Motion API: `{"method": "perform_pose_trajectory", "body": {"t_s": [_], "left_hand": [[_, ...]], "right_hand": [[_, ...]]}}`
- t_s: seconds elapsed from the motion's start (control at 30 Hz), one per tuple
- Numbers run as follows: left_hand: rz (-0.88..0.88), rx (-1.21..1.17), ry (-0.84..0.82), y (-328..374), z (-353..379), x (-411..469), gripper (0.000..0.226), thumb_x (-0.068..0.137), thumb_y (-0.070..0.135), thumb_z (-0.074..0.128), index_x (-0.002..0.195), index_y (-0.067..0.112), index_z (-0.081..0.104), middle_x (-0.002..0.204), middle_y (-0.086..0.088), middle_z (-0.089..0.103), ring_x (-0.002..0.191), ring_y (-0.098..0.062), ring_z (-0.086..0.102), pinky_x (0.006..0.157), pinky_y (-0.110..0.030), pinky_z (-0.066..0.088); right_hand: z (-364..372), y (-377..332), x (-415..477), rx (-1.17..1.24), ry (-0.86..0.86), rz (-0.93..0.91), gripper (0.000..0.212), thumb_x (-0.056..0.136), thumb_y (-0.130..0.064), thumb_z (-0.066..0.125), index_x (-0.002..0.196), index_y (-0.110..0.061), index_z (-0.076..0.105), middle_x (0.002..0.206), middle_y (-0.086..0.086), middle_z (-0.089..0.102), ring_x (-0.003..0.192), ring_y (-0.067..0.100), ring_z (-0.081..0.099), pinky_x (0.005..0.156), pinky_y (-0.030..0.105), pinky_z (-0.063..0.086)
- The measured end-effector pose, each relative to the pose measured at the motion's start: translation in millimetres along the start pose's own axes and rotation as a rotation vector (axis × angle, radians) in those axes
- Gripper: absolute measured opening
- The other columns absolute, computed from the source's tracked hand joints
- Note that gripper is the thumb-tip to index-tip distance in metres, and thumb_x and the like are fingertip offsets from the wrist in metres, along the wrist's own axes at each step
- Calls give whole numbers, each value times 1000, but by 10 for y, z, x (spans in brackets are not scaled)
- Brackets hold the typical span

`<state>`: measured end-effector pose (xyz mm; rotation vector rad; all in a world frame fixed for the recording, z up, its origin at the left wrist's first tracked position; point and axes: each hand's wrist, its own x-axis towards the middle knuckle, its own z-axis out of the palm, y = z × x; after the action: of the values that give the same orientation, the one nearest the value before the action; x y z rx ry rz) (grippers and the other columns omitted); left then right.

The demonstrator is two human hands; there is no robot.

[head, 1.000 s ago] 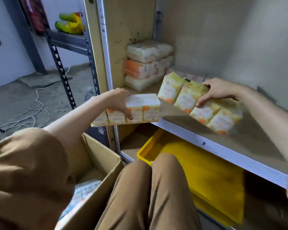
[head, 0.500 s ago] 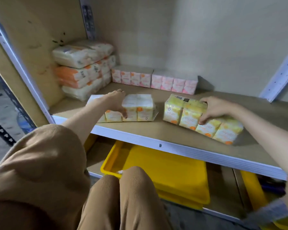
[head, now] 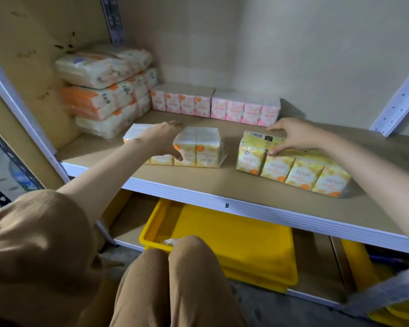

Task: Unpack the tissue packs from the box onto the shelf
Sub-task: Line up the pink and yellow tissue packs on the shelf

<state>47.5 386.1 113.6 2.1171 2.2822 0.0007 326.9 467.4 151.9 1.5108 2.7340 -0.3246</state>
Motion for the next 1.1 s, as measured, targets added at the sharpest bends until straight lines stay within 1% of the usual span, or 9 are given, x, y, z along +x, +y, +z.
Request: {"method": "perform_pose_trajectory", "body": {"t_s": [0.1, 0.17, 0.4, 0.67, 0.77, 0.83, 0.9, 1.0, 1.1], "left_hand": [[-9, 1, 34, -22, 22, -21, 76, 80, 29, 71, 144, 11, 33, 148, -9, 42, 134, -27, 40, 108, -38, 37], [-7, -15, 27, -30, 45, -6, 72, 81, 25, 70, 143, 12, 35, 149, -6, 42, 134, -28, 40, 110, -37, 36], [-25, -68, 18, -31, 26, 26, 70, 82, 20, 69, 144, 12, 35, 153, 0, 34, 139, -24, 33, 113, -32, 28], [-41, -78, 7, -11, 0, 14, 71, 83, 22, 69, 144, 13, 34, 151, -4, 38, 137, -27, 34, 111, -35, 31], [-48, -80, 11, 1, 12, 1, 70, 83, 22, 68, 144, 13, 35, 151, -4, 38, 137, -28, 34, 111, -35, 31], [-52, -89, 17, 13, 12, -10, 70, 84, 21, 68, 145, 13, 33, 152, -3, 36, 138, -27, 33, 111, -34, 31], [-59, -92, 21, 25, 4, -25, 70, 85, 20, 67, 145, 13, 32, 152, -4, 36, 137, -28, 34, 110, -34, 32], [-63, -91, 20, 36, -5, -30, 70, 85, 20, 67, 146, 13, 32, 151, -6, 37, 137, -28, 34, 109, -34, 33], [-69, -93, 18, 34, 0, -24, 70, 85, 21, 66, 146, 14, 32, 149, -9, 40, 135, -29, 37, 107, -35, 36]], "right_hand": [[57, -232, 77, -52, 94, -135, 54, 78, -19, 72, 129, -10, 55, 136, 10, 54, 128, 26, 45, 103, 31, 34], [107, -350, 124, -79, 94, -200, 47, 80, -15, 69, 125, -12, 58, 135, 7, 56, 127, 25, 46, 103, 30, 33], [253, -474, 268, -256, -26, -262, 47, 84, -4, 61, 130, -11, 53, 137, 7, 53, 126, 24, 45, 105, 35, 37], [250, -404, 322, -179, -35, -221, 47, 81, -7, 65, 127, -12, 57, 134, 7, 55, 123, 24, 47, 101, 32, 37], [279, -478, 335, -314, -86, -218, 51, 80, -9, 66, 129, -11, 53, 131, 8, 51, 118, 25, 47, 94, 35, 41], [324, -514, 363, -415, -99, -222, 49, 78, -8, 69, 125, -10, 55, 126, 8, 51, 107, 25, 50, 81, 35, 43], [343, -502, 412, -435, -53, -219, 39, 75, -5, 70, 113, -8, 62, 119, 10, 58, 100, 27, 55, 74, 34, 44], [206, -433, 404, -340, 81, -194, 32, 72, -3, 72, 104, -5, 69, 111, 14, 67, 103, 31, 60, 77, 31, 45], [-166, -322, 292, -74, 378, -177, 32, 70, -4, 74, 102, -1, 72, 106, 18, 70, 100, 28, 64, 81, 26, 46]]}}
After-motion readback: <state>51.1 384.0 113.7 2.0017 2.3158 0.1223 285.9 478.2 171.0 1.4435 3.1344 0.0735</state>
